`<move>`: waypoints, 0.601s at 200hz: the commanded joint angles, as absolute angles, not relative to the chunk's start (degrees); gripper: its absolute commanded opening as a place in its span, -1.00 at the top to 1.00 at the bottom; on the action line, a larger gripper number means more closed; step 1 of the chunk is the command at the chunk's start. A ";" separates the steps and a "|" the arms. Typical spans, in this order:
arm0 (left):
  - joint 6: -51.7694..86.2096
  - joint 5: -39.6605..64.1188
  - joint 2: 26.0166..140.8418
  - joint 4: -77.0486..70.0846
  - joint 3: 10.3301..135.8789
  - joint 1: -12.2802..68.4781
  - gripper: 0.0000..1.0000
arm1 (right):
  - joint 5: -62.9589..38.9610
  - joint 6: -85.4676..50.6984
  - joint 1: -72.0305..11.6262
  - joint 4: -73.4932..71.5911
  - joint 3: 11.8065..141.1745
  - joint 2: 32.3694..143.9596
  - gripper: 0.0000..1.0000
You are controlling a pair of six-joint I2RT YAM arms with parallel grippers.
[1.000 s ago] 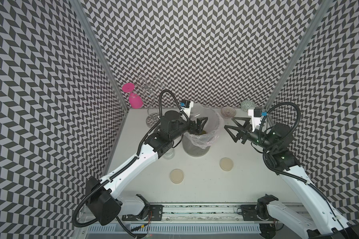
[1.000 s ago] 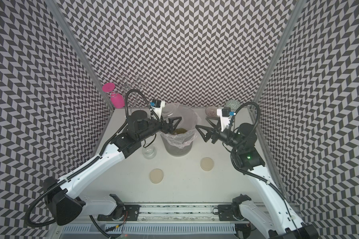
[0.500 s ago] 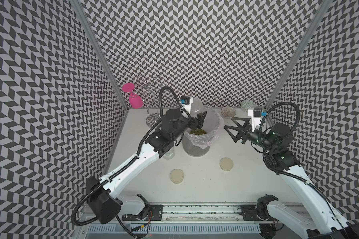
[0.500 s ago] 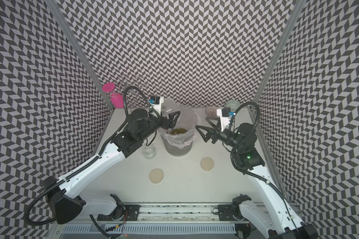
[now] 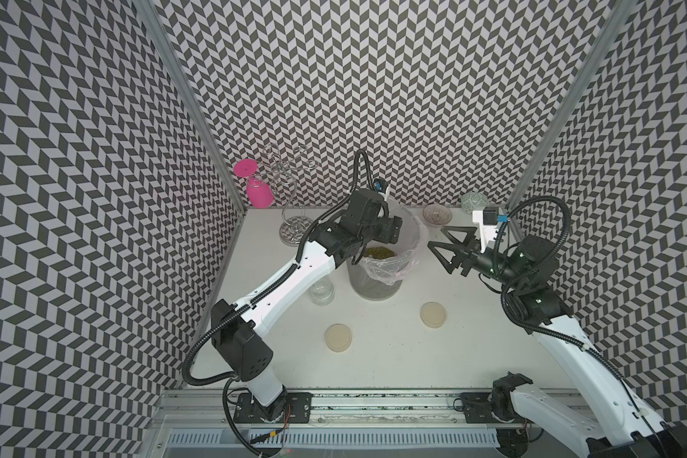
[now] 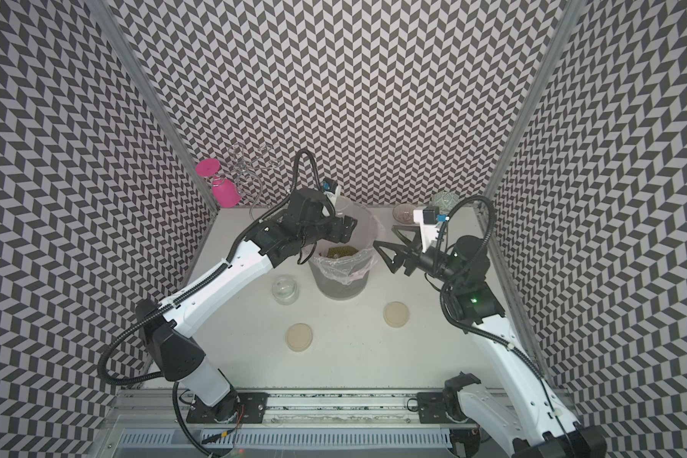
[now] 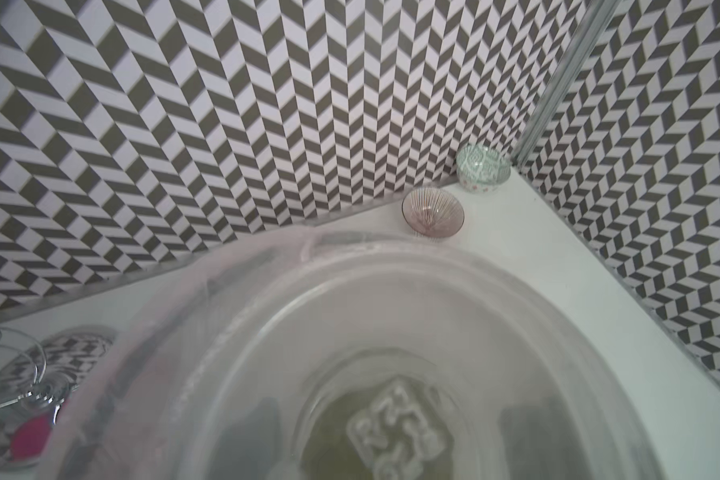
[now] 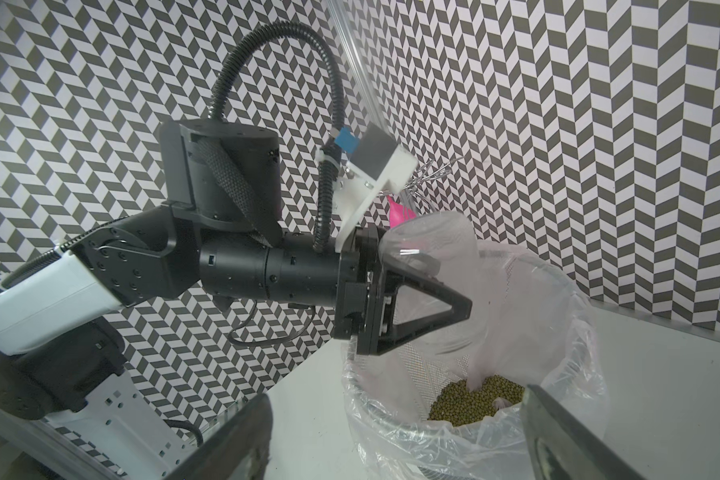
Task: Empty moldy mung beans from jars
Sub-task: Pour the moldy mung beans from the jar into the trash bin.
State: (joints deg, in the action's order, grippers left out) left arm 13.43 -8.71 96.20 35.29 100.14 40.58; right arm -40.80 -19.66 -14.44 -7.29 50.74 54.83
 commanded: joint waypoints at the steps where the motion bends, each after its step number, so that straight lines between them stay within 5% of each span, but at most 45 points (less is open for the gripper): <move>1: 16.24 -7.57 97.84 39.45 105.19 37.36 -0.17 | -41.82 -20.12 -13.98 -10.03 50.33 54.07 -0.82; 56: 15.55 -4.97 86.14 25.12 93.36 38.55 -0.21 | -43.69 -23.63 -13.98 -13.80 48.78 54.44 -0.82; 120: 28.07 15.43 78.05 12.94 87.10 32.17 -0.29 | -52.63 -44.68 -18.50 -42.73 43.95 62.56 -0.81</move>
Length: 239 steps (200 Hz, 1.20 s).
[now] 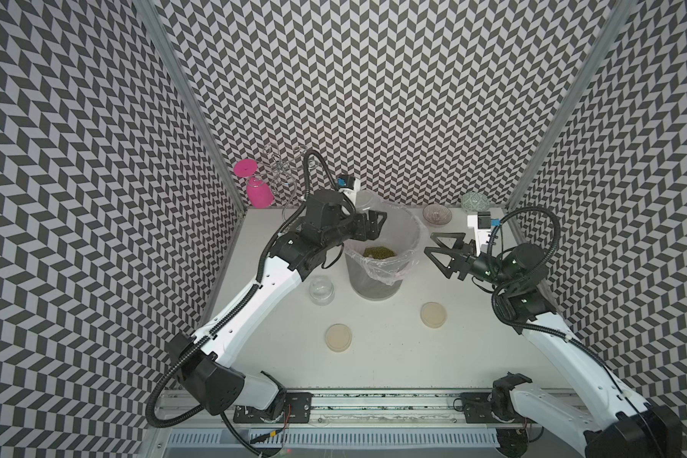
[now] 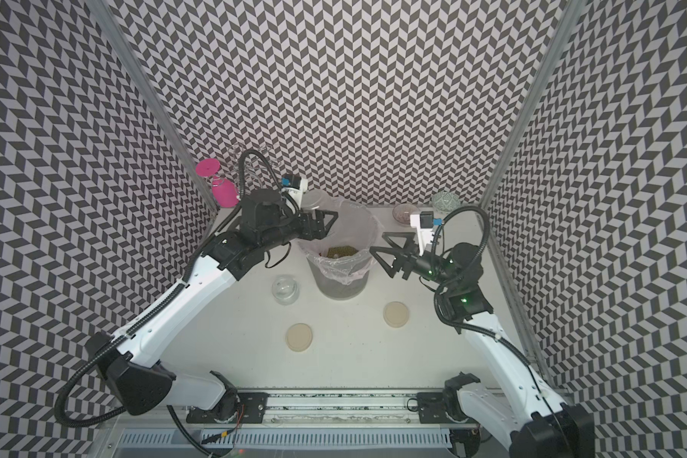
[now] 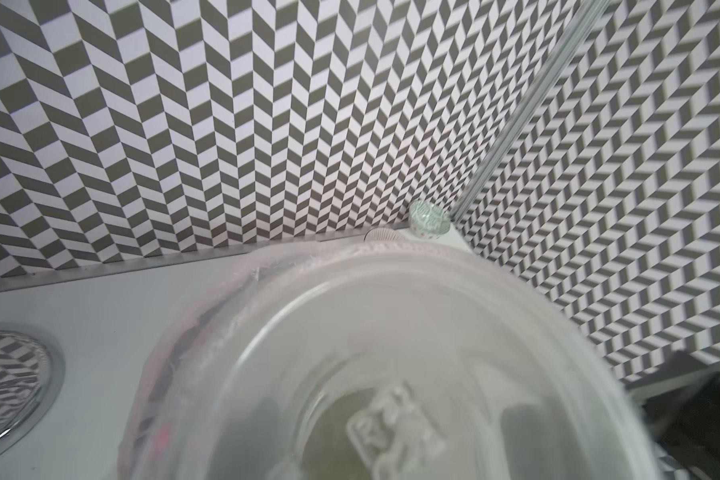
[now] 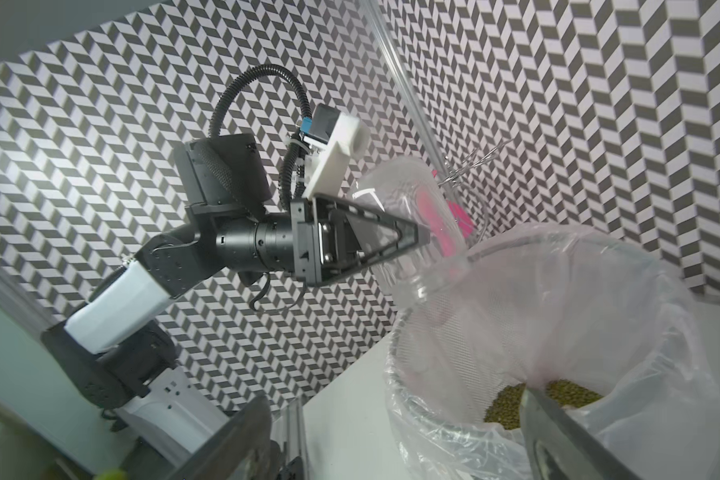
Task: Empty moldy mung beans from jars
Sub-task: Place the jar at the center of the board.
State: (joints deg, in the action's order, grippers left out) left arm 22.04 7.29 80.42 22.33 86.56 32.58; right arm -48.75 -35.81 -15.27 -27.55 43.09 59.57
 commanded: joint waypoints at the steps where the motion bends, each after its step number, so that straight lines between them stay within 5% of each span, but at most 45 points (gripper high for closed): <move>1: 28.18 15.58 78.00 12.88 87.05 32.17 -0.29 | -52.59 -44.62 -18.92 -42.68 44.12 62.70 -0.81; 46: 34.38 21.01 76.78 8.02 83.83 31.98 -0.31 | -51.12 -41.49 -31.56 -44.35 51.40 70.70 -0.81; 239: 45.97 36.31 71.81 2.03 78.40 25.51 -0.33 | -43.93 -50.76 -32.43 -64.16 58.72 85.21 -0.80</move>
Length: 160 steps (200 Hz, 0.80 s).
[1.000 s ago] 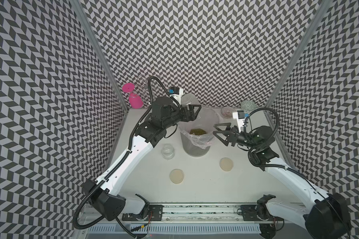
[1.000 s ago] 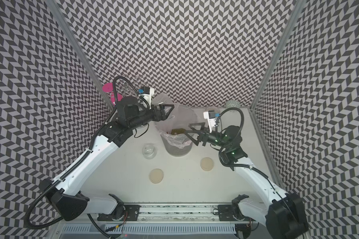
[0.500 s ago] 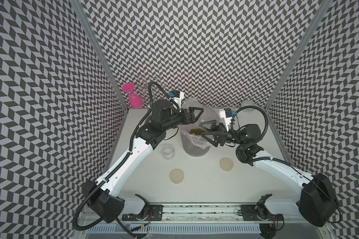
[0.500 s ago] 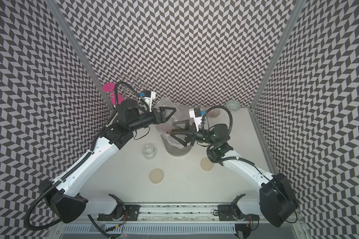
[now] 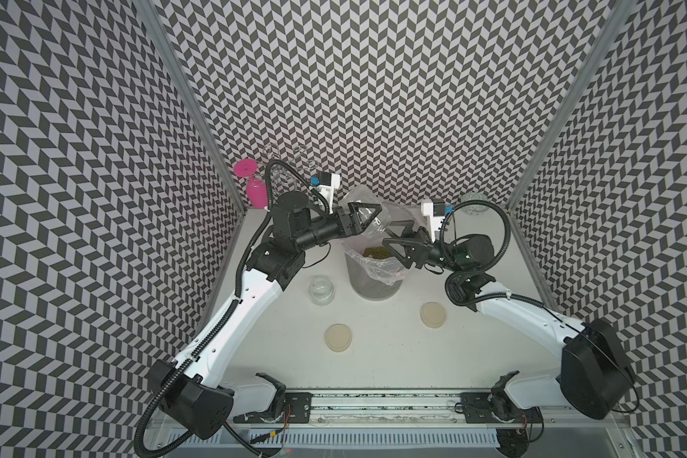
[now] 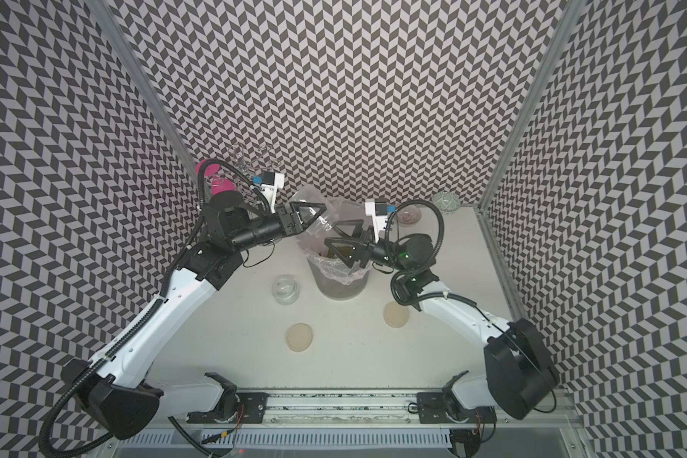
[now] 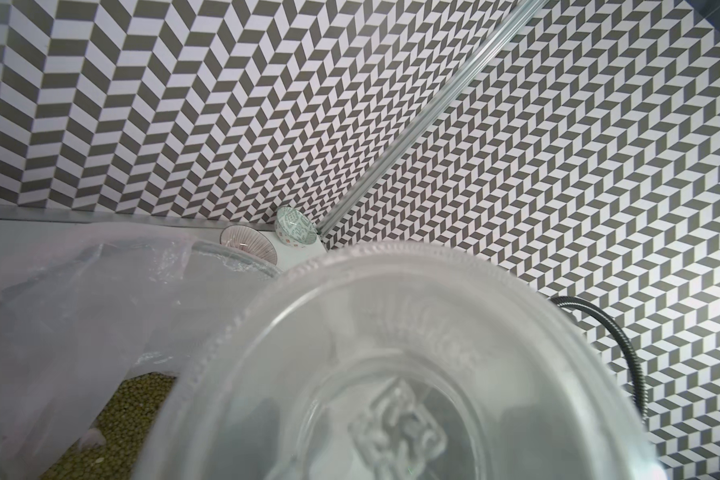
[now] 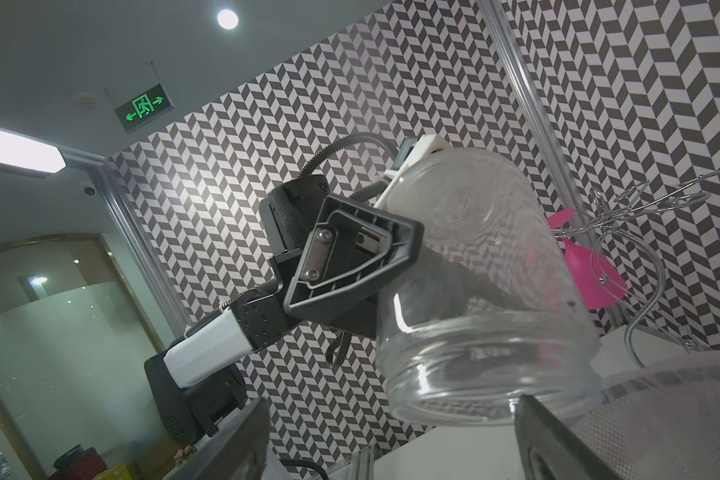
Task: Empty moldy mung beans from jars
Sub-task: Place the jar at the center of the board.
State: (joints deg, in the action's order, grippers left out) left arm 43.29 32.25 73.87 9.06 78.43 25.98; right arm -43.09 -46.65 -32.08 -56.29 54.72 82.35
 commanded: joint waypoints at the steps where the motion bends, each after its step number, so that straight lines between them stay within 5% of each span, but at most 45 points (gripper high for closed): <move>1: 46.01 36.39 71.77 1.98 78.36 25.54 -0.33 | -43.98 -50.87 -32.43 -64.25 58.89 85.36 -0.80; 46: 47.71 38.97 71.59 0.50 77.76 25.28 -0.34 | -44.82 -50.95 -33.53 -64.38 63.43 88.54 -0.45; 109: 52.27 43.11 72.00 -5.08 75.30 25.19 -0.34 | -43.91 -48.70 -34.28 -62.86 65.72 90.32 -0.34; 160: 52.25 43.76 71.41 -4.99 74.45 25.10 -0.35 | -44.10 -51.41 -34.28 -69.52 67.08 93.27 0.24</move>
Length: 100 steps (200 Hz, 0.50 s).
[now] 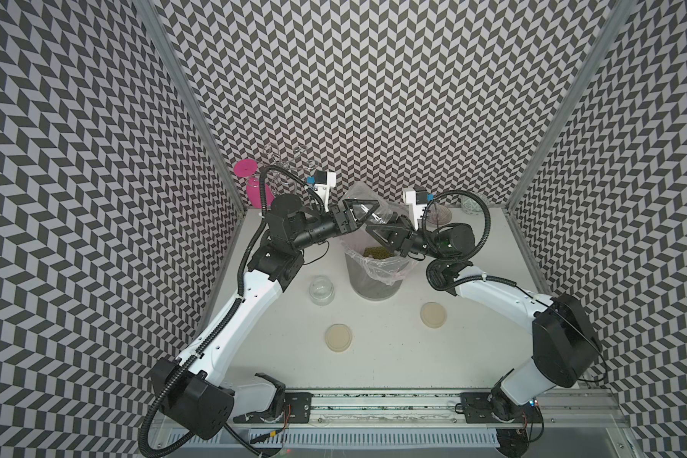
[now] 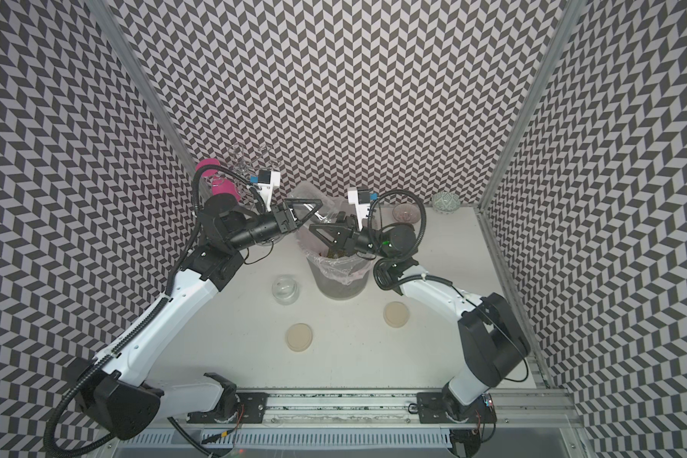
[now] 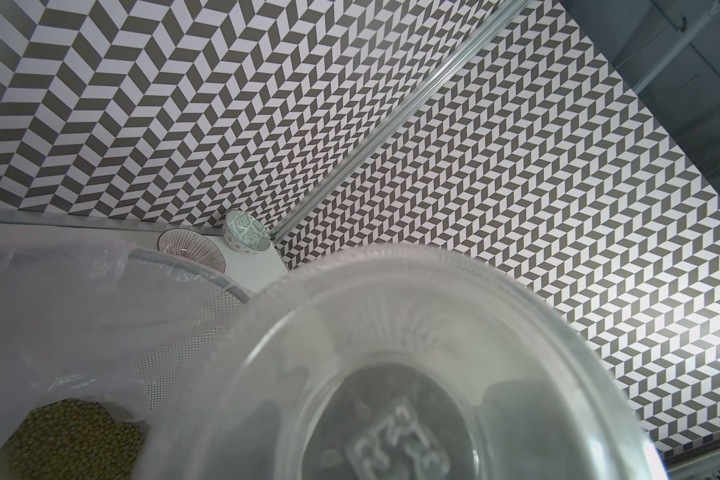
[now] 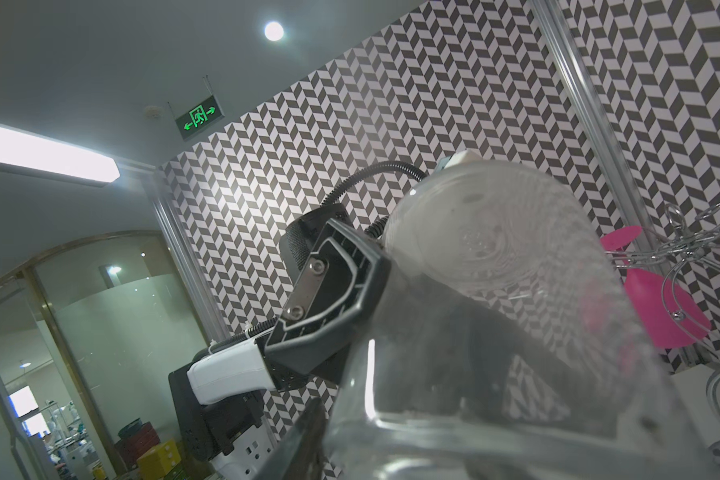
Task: Empty moldy mung beans from jars
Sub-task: Place the jar at the center of the board.
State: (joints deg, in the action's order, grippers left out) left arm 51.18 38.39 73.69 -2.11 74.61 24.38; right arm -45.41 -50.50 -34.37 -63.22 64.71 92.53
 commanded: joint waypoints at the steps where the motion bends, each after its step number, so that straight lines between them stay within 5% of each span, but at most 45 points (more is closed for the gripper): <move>1: 52.23 43.76 71.35 -4.91 74.44 25.07 -0.35 | -44.11 -51.32 -34.28 -69.57 67.07 93.31 0.26; 68: 52.47 43.57 71.06 -5.58 72.98 24.93 -0.39 | -43.23 -48.28 -34.29 -66.69 64.53 90.52 0.99; 100: 52.71 43.60 71.05 -6.54 72.34 24.87 -0.58 | -43.24 -47.81 -34.28 -65.78 63.37 89.22 1.00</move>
State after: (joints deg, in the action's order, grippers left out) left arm 55.46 40.12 73.36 -4.34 72.90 24.38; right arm -45.78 -47.92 -34.94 -67.46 64.07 91.94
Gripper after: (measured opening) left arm 0.853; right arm 0.155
